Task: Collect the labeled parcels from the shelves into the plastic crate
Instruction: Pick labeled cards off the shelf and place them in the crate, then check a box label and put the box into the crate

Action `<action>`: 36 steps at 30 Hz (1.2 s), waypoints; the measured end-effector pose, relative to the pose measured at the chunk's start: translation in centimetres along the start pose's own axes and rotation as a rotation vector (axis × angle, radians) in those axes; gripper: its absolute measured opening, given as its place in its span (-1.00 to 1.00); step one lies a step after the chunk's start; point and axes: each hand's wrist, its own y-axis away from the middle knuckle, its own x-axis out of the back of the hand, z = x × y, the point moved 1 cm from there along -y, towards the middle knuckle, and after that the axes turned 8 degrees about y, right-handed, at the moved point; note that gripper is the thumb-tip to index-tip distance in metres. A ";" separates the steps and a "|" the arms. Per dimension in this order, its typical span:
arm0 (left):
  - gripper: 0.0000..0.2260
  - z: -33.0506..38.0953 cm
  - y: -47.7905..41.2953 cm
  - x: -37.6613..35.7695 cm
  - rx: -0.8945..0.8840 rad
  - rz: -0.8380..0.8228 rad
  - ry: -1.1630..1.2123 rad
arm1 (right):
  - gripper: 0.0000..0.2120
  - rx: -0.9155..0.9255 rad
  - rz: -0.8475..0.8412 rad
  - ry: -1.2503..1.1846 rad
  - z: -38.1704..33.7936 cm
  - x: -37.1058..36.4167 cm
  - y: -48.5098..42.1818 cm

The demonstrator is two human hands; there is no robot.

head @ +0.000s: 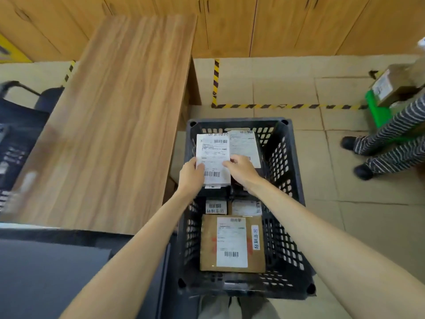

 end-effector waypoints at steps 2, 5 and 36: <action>-0.80 -0.1 -1.5 -0.1 0.006 0.010 -0.006 | -0.74 -0.027 0.015 0.000 0.0 -0.6 -1.7; -0.81 -0.2 -3.3 -0.5 0.032 0.004 0.006 | -0.66 -0.060 0.016 0.010 0.1 -1.2 -3.2; -0.62 18.7 12.5 20.3 -0.346 0.438 -0.757 | -0.68 0.877 0.107 1.070 -28.6 5.1 6.9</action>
